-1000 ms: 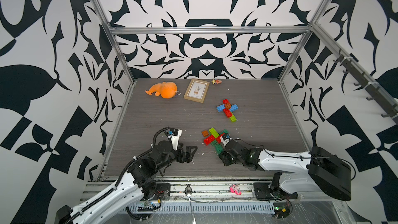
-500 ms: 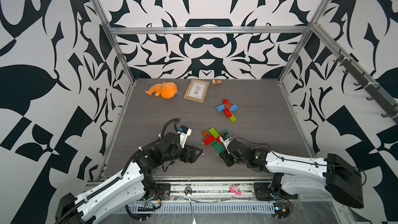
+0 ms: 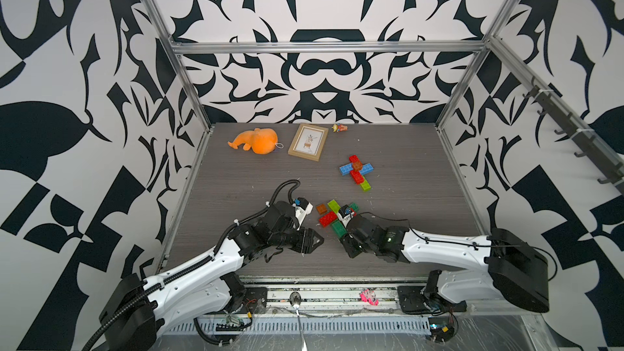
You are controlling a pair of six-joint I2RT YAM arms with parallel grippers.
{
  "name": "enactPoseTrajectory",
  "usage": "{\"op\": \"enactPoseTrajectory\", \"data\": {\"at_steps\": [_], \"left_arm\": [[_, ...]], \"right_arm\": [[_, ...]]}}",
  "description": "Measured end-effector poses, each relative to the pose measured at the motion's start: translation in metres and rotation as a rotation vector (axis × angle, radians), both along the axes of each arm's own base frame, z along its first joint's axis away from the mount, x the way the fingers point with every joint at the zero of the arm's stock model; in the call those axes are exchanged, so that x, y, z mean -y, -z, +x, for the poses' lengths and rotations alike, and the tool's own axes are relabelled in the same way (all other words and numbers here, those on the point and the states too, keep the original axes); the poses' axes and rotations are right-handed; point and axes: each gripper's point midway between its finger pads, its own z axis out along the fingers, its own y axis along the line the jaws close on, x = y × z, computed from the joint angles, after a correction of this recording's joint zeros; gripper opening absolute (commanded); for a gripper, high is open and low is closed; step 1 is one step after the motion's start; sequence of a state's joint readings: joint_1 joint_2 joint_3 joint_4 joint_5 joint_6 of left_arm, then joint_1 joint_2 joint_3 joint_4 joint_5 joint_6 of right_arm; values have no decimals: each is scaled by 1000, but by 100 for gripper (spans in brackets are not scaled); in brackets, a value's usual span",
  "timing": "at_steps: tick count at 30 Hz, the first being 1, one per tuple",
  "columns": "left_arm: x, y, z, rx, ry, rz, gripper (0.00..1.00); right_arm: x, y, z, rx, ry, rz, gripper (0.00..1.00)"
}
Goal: Assemble a small pinwheel with lego
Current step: Assemble the lego brick with the lego brick.
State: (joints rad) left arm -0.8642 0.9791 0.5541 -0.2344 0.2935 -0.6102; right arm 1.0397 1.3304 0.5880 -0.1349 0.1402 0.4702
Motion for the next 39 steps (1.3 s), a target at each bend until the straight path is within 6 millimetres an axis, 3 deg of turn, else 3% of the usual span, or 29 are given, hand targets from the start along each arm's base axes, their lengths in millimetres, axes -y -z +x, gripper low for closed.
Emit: {"op": "enactPoseTrajectory", "data": {"at_steps": [5, 12, 24, 34, 39], "left_arm": [[13, -5, 7, -8, 10, -11, 51], [27, 5, 18, -42, 14, 14, 43], [42, 19, 29, -77, 17, 41, 40], [45, -5, 36, -30, -23, -28, 40], [45, -5, 37, -26, -28, -30, 40]], "right_arm": [[4, 1, 4, 2, 16, -10, 9], [3, 3, 10, -5, 30, -24, 9], [0, 1, 12, -12, 33, -21, 9], [-4, -2, 18, -11, 58, -12, 9], [-5, 2, 20, -18, 75, -21, 9]]}}
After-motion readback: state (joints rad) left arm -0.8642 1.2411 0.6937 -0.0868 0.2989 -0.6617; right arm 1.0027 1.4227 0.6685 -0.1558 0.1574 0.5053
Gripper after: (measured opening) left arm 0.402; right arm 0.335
